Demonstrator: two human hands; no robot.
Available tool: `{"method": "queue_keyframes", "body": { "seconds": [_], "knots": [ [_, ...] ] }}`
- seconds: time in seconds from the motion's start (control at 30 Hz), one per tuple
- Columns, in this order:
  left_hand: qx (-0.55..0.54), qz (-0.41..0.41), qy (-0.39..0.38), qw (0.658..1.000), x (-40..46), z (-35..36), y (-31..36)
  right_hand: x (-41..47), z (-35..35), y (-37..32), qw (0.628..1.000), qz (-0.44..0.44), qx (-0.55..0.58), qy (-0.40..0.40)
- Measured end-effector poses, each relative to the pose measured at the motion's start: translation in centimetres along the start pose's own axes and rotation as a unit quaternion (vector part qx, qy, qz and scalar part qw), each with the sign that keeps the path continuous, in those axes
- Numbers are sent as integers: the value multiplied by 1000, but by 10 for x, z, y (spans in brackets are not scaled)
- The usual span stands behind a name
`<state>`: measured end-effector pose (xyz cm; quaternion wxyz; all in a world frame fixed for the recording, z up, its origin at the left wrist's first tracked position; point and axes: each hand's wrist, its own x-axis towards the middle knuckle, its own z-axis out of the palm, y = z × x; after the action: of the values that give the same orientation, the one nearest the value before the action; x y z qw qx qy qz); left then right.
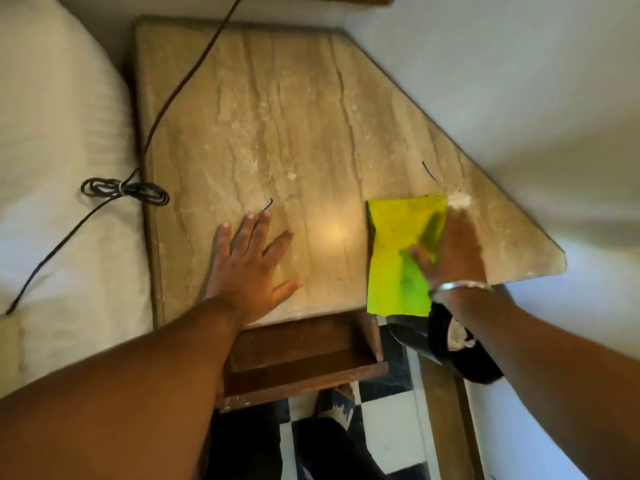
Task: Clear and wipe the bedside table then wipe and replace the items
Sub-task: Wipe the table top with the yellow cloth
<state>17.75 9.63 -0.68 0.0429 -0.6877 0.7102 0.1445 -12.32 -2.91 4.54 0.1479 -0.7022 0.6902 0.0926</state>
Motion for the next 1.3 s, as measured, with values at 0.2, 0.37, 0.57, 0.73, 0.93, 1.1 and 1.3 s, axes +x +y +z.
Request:
{"method": "queue_keyframes", "body": {
  "seconds": [0.2,0.37,0.57,0.73,0.93,1.1,1.3],
  "knots": [
    [11,43,44,998,75,-2,12,5,56,-34,997,-46,-53,9],
    [17,53,69,996,75,4,9,-7,76,-4,994,59,-33,89],
    [8,47,58,997,78,0,12,94,29,68,936,346,-2,68],
    [16,32,47,998,79,0,12,94,42,-42,994,19,-85,67],
    [9,30,56,998,79,0,11,16,50,28,974,-185,-123,-45],
    [6,30,67,997,78,3,11,75,27,127,978,197,-64,1],
    [-4,25,60,998,78,1,12,138,25,12,982,160,-83,47]
  ]
}}
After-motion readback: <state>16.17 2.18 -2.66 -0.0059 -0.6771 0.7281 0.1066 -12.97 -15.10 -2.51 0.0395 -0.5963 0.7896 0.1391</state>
